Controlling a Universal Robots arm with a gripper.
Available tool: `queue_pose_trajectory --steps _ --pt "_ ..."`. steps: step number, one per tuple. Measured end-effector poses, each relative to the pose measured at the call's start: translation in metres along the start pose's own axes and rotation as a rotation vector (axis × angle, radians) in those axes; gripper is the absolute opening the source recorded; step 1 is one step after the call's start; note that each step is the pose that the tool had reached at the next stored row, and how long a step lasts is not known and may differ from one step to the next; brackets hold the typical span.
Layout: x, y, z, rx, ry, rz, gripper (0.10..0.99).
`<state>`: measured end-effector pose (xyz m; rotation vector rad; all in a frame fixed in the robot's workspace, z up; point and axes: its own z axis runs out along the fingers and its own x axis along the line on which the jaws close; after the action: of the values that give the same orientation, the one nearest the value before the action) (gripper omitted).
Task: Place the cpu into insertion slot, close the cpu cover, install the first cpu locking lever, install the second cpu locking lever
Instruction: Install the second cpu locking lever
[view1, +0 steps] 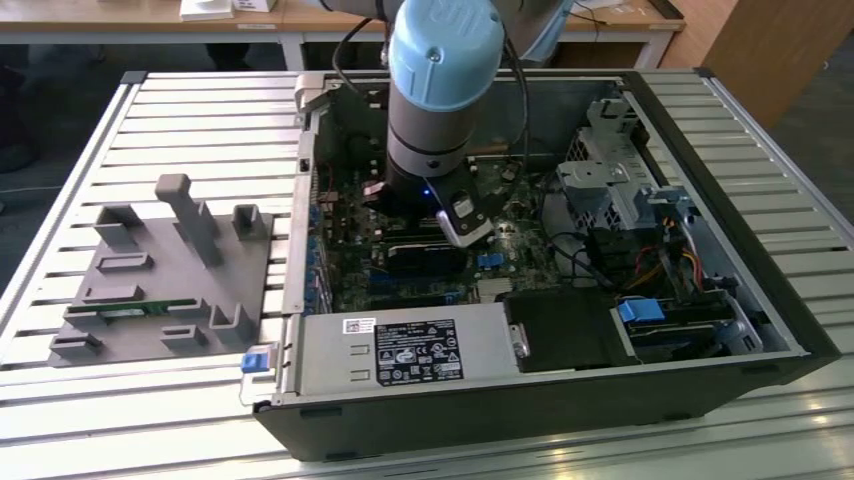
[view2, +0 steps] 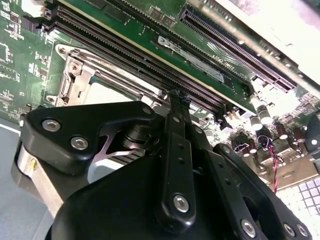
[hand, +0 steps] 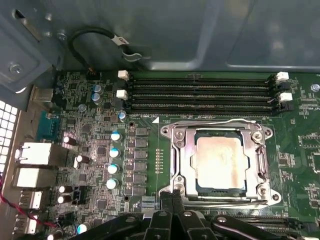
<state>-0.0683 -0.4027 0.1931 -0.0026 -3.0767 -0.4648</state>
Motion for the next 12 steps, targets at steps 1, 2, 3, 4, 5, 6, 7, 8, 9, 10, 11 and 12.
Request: queue_pose_trajectory --steps 1,2,3,4,5,6,7,8,9,10,11,12 --pt "0.0000 -0.0002 0.0004 -0.002 0.0001 0.000 0.118" --pt "0.0002 -0.0003 0.0007 -0.005 0.0001 0.000 0.118" --pt "0.0003 -0.0004 0.0011 -0.008 0.0001 0.000 0.118" --pt "0.0004 -0.0005 0.0014 -0.011 0.0001 0.000 0.118" --pt "0.0008 -0.0005 0.0016 -0.014 0.0001 0.000 0.118" --pt "0.0012 -0.0006 0.0019 -0.017 0.0001 -0.001 0.118" --pt "0.0018 -0.0007 0.0021 -0.019 0.0001 -0.001 0.118" --pt "0.0024 -0.0007 0.0024 -0.021 0.0001 -0.001 0.118" --pt "0.0032 -0.0007 0.0027 -0.023 0.0001 -0.001 0.118" --pt "0.0039 -0.0006 0.0032 -0.025 0.0001 -0.001 0.118" --pt "0.0044 -0.0005 0.0037 -0.026 0.0001 -0.001 0.118" --pt "0.0047 -0.0004 0.0044 -0.027 0.0001 -0.001 0.118"
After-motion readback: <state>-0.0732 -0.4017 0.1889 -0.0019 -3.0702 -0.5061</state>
